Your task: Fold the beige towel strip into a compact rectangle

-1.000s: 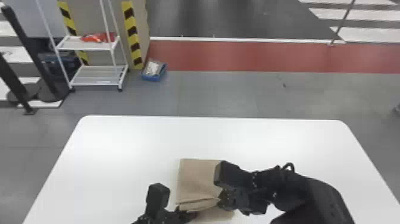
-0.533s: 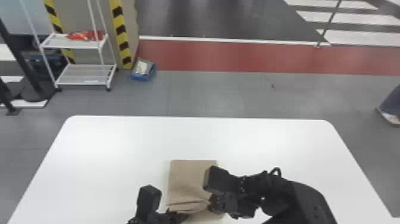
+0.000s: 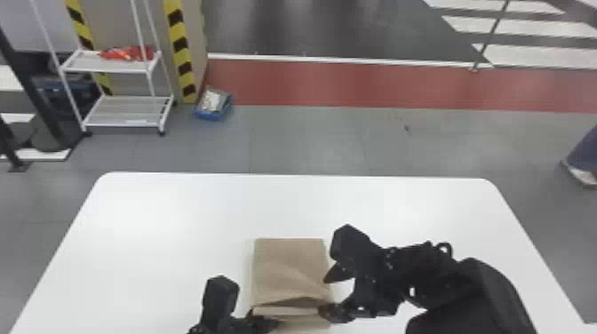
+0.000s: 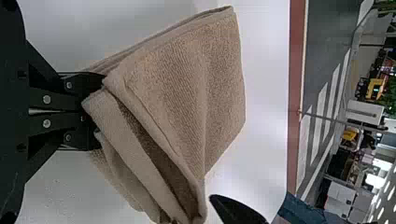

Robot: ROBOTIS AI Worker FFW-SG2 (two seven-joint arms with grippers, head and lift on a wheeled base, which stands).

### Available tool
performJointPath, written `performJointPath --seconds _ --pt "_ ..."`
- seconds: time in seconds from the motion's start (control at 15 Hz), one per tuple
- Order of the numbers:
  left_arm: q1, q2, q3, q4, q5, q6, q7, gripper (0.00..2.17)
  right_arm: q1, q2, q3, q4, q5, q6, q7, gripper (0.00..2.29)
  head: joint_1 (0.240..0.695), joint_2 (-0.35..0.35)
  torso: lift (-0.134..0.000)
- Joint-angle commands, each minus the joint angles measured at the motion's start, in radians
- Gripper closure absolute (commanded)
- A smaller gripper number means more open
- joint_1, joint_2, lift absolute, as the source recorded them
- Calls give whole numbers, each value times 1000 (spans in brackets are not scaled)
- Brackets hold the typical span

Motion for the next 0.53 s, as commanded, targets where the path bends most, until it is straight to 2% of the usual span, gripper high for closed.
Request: performJointPath --seconds 0.0,0.13,0.2,0.33,0.47 --pt "0 -1 2 0 0 0 0 1710 -4 1 -92 -37 -148 18 16 36 695 -85 0" --pt "-2 -2 4 0 0 0 -2 1710 -11 10 -140 -32 -248 37 11 36 695 -98 0" --pt "-2 -2 2 0 0 0 -2 1710 -10 24 -155 -23 -274 34 -7 49 695 -101 0" --pt "3 -2 2 -17 6 3 -5 1710 1 45 -174 27 -303 -9 -106 218 695 -103 0" --pt "53 7 17 -107 15 12 -15 1706 19 65 -204 63 -345 -104 -162 218 695 -110 0"
